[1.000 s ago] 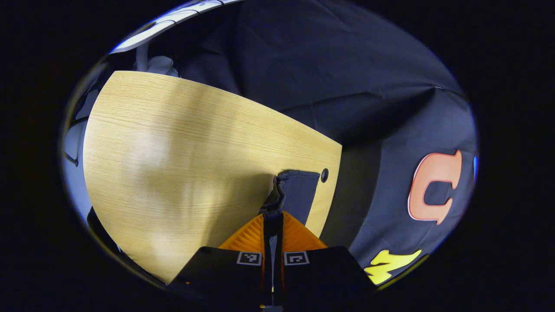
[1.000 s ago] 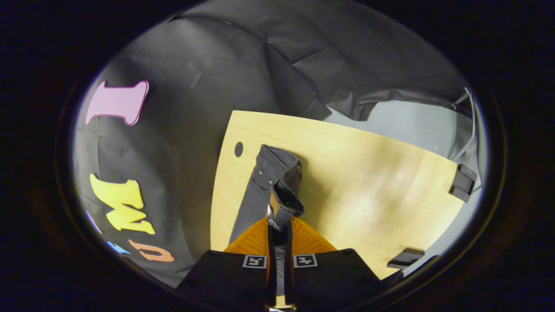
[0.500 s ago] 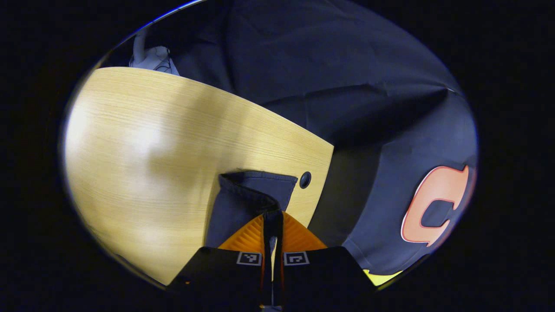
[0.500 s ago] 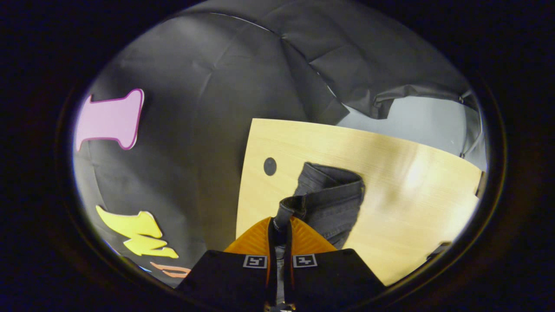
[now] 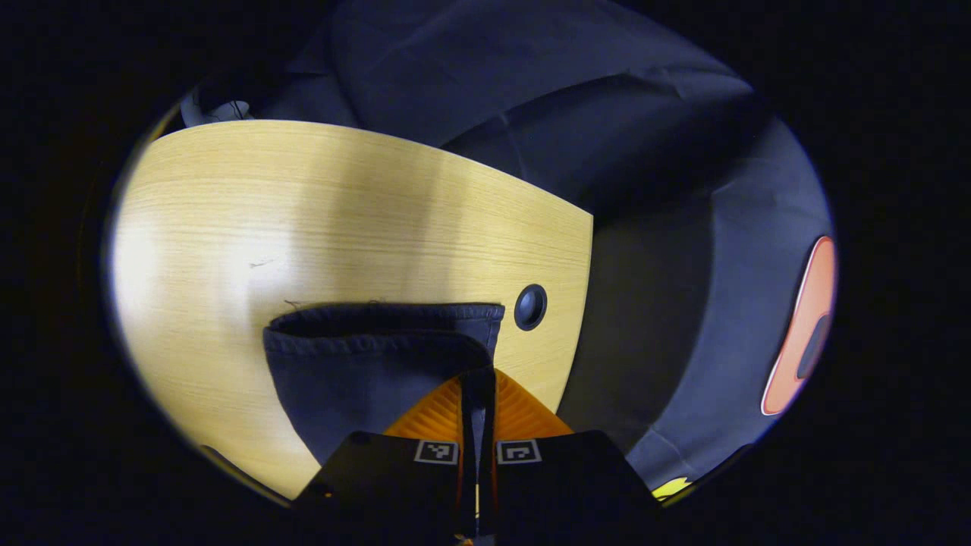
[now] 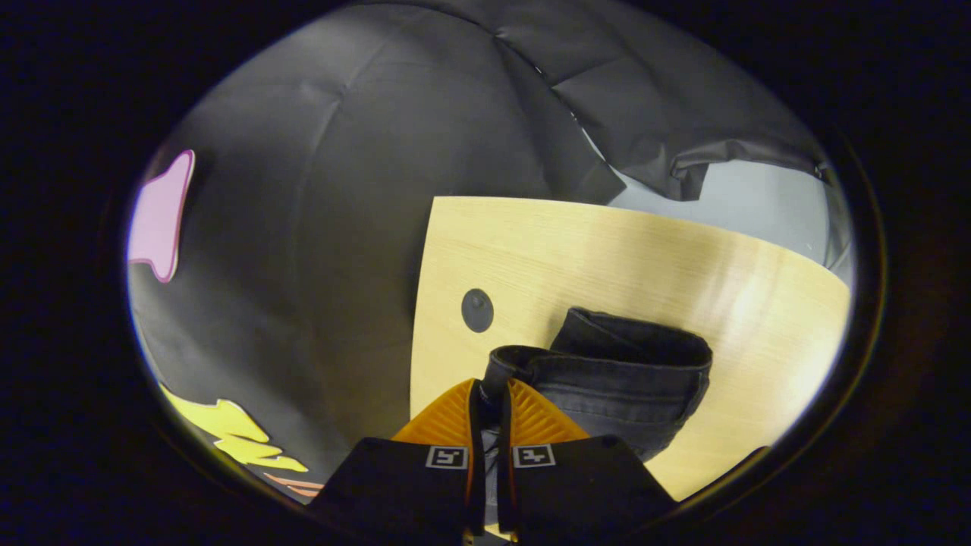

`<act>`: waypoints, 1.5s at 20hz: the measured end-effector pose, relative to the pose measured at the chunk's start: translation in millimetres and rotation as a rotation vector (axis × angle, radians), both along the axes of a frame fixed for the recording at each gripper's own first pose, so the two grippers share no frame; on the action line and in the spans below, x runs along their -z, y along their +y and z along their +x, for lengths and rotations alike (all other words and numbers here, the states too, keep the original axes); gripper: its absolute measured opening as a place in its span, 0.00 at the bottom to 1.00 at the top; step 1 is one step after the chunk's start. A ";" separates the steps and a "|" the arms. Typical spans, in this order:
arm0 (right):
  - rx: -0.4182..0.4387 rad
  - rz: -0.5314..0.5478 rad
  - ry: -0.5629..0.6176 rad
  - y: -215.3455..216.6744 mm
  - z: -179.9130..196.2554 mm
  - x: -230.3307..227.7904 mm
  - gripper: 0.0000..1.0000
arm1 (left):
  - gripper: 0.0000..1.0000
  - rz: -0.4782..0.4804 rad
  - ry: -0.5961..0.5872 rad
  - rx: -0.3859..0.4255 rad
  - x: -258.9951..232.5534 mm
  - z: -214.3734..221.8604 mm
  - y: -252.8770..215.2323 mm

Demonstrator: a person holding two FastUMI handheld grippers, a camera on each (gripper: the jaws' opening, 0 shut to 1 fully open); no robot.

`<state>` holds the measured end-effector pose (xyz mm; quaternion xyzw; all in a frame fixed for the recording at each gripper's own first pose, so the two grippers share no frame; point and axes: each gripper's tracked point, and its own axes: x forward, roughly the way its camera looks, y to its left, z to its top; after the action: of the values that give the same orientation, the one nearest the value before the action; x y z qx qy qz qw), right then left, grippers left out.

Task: Grasp the waist and the cuffs of the jeans and fold them to make the two legs overlap; first hold the waist and fold one-third of the jeans toward the cuffs, then hold the cuffs and fold the remaining one-third in the same direction to finish folding.

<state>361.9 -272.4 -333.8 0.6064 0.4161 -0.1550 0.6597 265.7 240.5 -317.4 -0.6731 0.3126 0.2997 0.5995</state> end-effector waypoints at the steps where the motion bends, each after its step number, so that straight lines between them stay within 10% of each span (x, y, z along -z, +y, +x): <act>1: -0.011 -0.018 0.004 -1.2 -0.3 6.6 0.07 | 0.05 0.002 0.018 0.003 10.7 -0.5 -0.3; 5: -0.064 -0.084 0.017 -0.2 2.1 24.3 0.11 | 0.08 -0.034 0.072 0.037 28.8 -5.2 -3.1; 10: -0.122 -0.166 -0.039 -1.0 6.8 19.5 0.22 | 0.36 0.002 0.184 0.135 31.8 -21.5 -15.1; 12: -0.130 -0.241 -0.081 -8.6 5.6 5.6 0.48 | 0.68 0.000 0.176 0.146 23.0 -20.8 -22.5; 14: -0.138 -0.304 -0.112 -13.5 -2.4 -12.3 0.69 | 0.69 0.033 0.170 0.185 8.6 -23.3 -29.0; 17: -0.194 -0.440 -0.172 -19.4 -28.2 -39.8 0.88 | 0.69 0.261 0.100 0.377 -39.2 -27.5 -36.3; 24: -0.485 -0.951 -0.350 2.4 -131.9 -80.9 0.82 | 0.70 0.967 -0.122 0.760 -183.6 -72.7 -72.9; 27: -0.497 -1.002 -0.369 13.8 -181.0 -78.1 0.86 | 0.79 1.055 -0.195 0.811 -208.9 -104.4 -93.4; 28: -0.501 -0.999 -0.368 17.4 -195.6 -75.4 0.93 | 1.00 1.057 -0.203 0.823 -195.3 -108.2 -106.8; 30: -0.503 -0.968 -0.369 25.9 -210.2 -62.7 0.94 | 1.00 1.054 -0.226 0.829 -199.9 -153.2 -143.5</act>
<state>151.7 -246.4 -271.1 0.1347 0.3073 -0.0576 0.9403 112.5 97.0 -117.6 -0.1427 0.2922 0.0856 0.9418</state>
